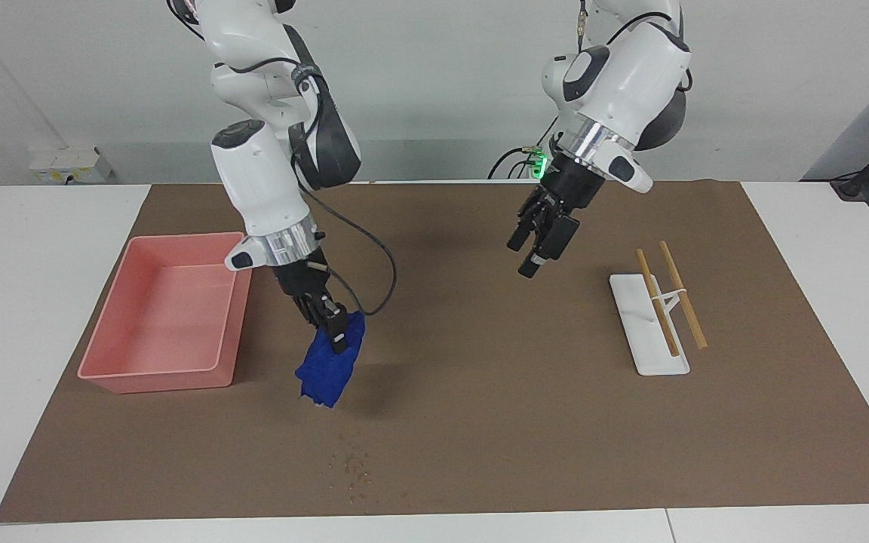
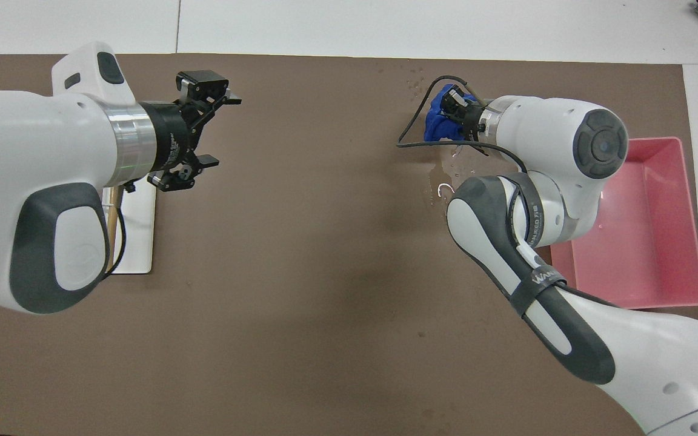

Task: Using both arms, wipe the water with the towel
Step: 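Wipe the wet spot using the right gripper while the left gripper retracts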

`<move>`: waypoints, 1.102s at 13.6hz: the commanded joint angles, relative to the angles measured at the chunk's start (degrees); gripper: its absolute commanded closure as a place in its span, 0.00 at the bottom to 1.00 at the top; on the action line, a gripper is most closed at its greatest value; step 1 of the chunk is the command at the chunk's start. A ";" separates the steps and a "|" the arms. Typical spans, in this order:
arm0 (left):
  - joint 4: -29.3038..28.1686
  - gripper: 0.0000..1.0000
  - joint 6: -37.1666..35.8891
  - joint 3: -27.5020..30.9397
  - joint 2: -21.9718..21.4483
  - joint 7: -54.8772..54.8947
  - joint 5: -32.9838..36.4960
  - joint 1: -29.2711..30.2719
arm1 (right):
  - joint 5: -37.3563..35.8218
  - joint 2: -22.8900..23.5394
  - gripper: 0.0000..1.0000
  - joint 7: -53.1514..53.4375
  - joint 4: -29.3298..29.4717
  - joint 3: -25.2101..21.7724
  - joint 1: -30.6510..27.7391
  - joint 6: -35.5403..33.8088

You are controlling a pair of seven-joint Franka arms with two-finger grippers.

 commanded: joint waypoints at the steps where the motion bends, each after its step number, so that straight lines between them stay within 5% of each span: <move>1: -0.61 0.00 -5.69 -0.35 -1.93 20.22 4.42 5.48 | -1.02 4.95 1.00 -1.94 1.77 0.36 -0.39 5.10; 7: 2.53 0.00 -19.03 0.00 -2.12 57.69 13.99 13.85 | -0.84 6.82 1.00 -0.80 -3.92 0.45 0.67 6.10; 13: 17.72 0.00 -50.56 1.41 -1.68 67.67 15.33 14.21 | -0.84 2.69 1.00 6.23 -8.50 0.45 2.16 -4.51; 15: 21.44 0.00 -55.36 1.15 -1.67 68.56 16.21 14.29 | -0.84 0.68 1.00 7.02 -10.78 0.45 1.90 -7.86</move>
